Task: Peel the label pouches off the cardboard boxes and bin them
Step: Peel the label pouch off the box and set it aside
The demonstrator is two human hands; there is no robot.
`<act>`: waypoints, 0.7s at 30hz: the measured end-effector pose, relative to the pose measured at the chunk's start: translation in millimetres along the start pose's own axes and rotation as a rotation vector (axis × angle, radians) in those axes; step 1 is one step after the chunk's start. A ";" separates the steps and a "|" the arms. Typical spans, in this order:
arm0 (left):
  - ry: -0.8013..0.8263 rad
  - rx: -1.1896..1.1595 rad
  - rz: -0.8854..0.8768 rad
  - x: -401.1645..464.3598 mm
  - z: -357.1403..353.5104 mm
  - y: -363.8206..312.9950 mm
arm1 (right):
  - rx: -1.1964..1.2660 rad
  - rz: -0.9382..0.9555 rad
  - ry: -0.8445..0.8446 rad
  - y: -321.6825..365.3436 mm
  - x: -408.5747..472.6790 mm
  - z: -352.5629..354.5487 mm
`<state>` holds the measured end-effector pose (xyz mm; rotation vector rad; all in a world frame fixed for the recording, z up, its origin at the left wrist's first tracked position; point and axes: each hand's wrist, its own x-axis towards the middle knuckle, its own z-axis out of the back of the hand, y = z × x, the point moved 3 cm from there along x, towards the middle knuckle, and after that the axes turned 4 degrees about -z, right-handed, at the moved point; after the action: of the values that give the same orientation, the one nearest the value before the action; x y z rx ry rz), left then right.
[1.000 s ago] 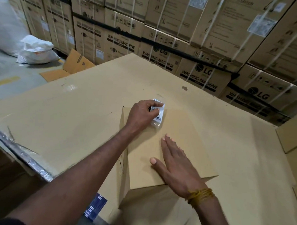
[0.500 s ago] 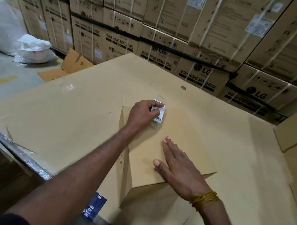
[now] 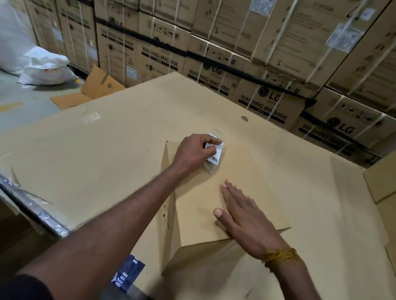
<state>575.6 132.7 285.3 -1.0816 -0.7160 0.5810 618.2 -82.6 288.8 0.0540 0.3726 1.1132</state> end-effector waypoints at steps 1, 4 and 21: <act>0.009 0.009 -0.003 -0.3 -0.2 -1.2 | 0.012 -0.043 0.011 -4.2 9.4 5.4; 0.026 0.015 -0.001 -2.5 -1.1 -4.1 | 0.022 -0.143 -0.057 -1.5 45.0 15.7; 0.023 -0.066 0.016 -5.4 2.1 -5.0 | 0.009 -0.089 -0.055 17.3 40.0 5.3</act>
<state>570.9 128.2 289.3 -1.1545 -0.7114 0.5616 620.5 -38.8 287.1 0.0753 0.3277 1.0199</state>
